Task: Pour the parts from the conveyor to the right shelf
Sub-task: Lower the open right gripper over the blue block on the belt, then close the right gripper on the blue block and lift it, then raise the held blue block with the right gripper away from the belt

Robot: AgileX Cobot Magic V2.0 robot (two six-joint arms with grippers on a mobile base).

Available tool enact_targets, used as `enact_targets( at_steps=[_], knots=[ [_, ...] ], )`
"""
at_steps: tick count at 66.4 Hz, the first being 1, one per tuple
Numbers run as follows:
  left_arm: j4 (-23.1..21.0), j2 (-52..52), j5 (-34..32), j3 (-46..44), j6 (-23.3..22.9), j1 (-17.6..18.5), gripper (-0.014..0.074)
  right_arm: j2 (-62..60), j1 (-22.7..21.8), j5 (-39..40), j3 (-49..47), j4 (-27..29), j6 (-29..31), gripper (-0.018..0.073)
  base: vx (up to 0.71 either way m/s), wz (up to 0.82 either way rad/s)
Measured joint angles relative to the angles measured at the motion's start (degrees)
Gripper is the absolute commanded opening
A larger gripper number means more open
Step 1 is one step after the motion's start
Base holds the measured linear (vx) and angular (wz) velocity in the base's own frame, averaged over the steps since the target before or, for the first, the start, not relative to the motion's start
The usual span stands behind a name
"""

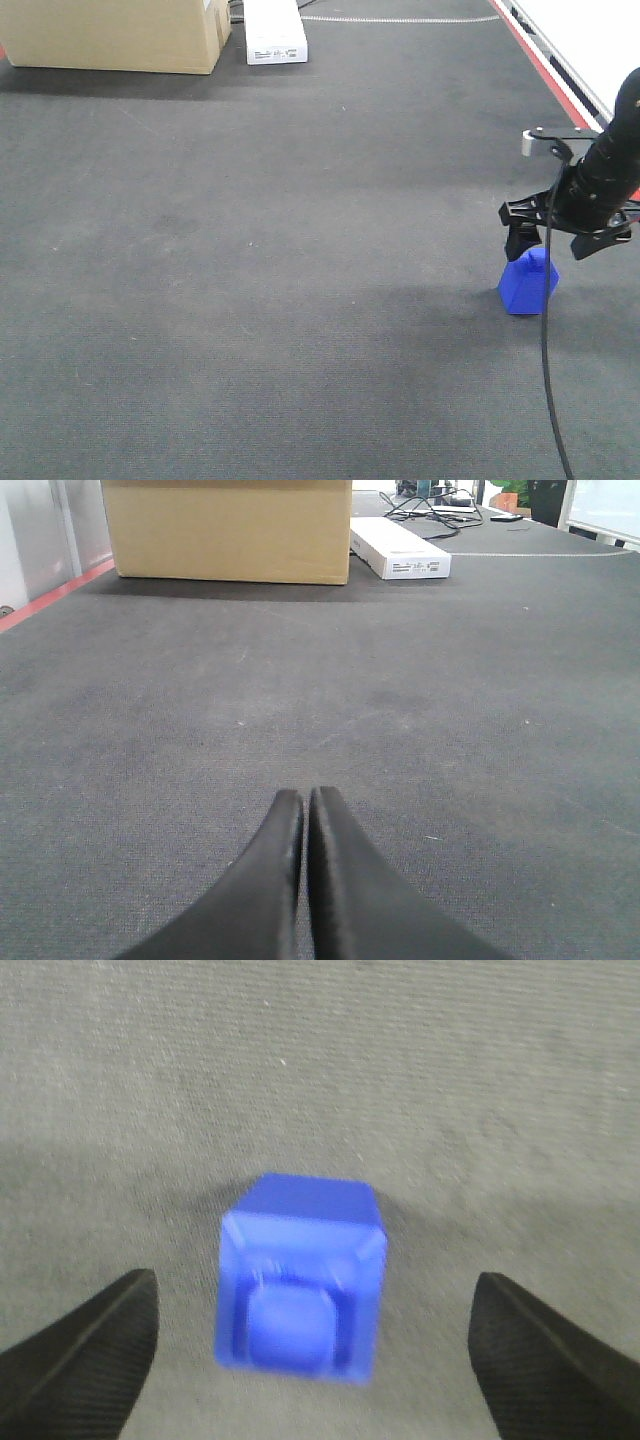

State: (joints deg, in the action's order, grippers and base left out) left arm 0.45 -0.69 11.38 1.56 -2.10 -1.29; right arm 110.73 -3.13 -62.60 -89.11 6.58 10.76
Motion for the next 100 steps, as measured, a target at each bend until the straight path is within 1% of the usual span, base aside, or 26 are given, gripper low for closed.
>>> enact_targets(
  at_steps=[28, 36, 42, 49, 50, 53, 54, 55, 56, 69, 78, 91, 100],
  knots=[
    [0.0, 0.0, 0.0, 0.0, 0.0, 0.0, -0.0006, 5.1, 0.0, 0.97, 0.0, 0.24, 0.05, 0.0591, 0.0, 0.0],
    [0.0, 0.0, 0.0, 0.0, 0.0, 0.0, -0.0006, 6.03, 0.0, 1.23, 0.0, 0.24, 0.05, 0.0543, 0.0, 0.0],
    [0.0, 0.0, 0.0, 0.0, 0.0, 0.0, -0.0006, 6.19, 0.0, 1.28, 0.0, 0.24, 0.05, 0.0449, 0.0, 0.0],
    [0.0, 0.0, 0.0, 0.0, 0.0, 0.0, -0.0006, 6.19, 0.0, 1.24, 0.0, 0.36, 0.05, 0.0244, 0.0, 0.0],
    [0.0, 0.0, 0.0, 0.0, 0.0, 0.0, -0.0006, 6.19, 0.0, 1.24, 0.0, 0.39, 0.05, 0.0193, 0.0, 0.0],
    [0.0, 0.0, 0.0, 0.0, 0.0, 0.0, -0.0006, 6.19, 0.0, 1.03, -0.07, 0.42, 0.05, 0.0089, 0.0, 0.0],
    [0.0, 0.0, 0.0, 0.0, 0.0, 0.0, -0.0006, 6.19, 0.0, 0.87, -0.14, 0.42, 0.05, 0.0071, 0.0, 0.0],
    [0.0, 0.0, 0.0, 0.0, 0.0, 0.0, -0.0006, 6.19, 0.0, 0.72, -0.18, 0.42, 0.05, 0.0019, 0.0, 0.0],
    [0.0, 0.0, 0.0, 0.0, 0.0, 0.0, -0.0006, 6.19, 0.0, 0.61, -0.2, 0.42, 0.05, -0.0015, 0.0, 0.0],
    [0.0, 0.0, 0.0, 0.0, 0.0, 0.0, -0.0006, 5.95, 0.0, -0.63, -0.25, 0.42, 0.11, -0.0008, 0.0, 0.0],
    [0.0, 0.0, 0.0, 0.0, 0.0, 0.0, -0.0006, 3.18, 0.0, 0.31, -0.04, 0.42, 0.05, -0.0008, 0.0, 0.0],
    [0.0, 0.0, 0.0, 0.0, 0.0, 0.0, -0.0006, -7.91, 0.0, 7.05, 2.73, 0.42, -0.18, -0.0006, 0.0, 0.0],
    [0.0, 0.0, 0.0, 0.0, 0.0, 0.0, -0.0006, -18.34, 0.0, 13.95, 10.12, 0.42, -0.12, -0.0006, 0.0, 0.0]
  ],
)
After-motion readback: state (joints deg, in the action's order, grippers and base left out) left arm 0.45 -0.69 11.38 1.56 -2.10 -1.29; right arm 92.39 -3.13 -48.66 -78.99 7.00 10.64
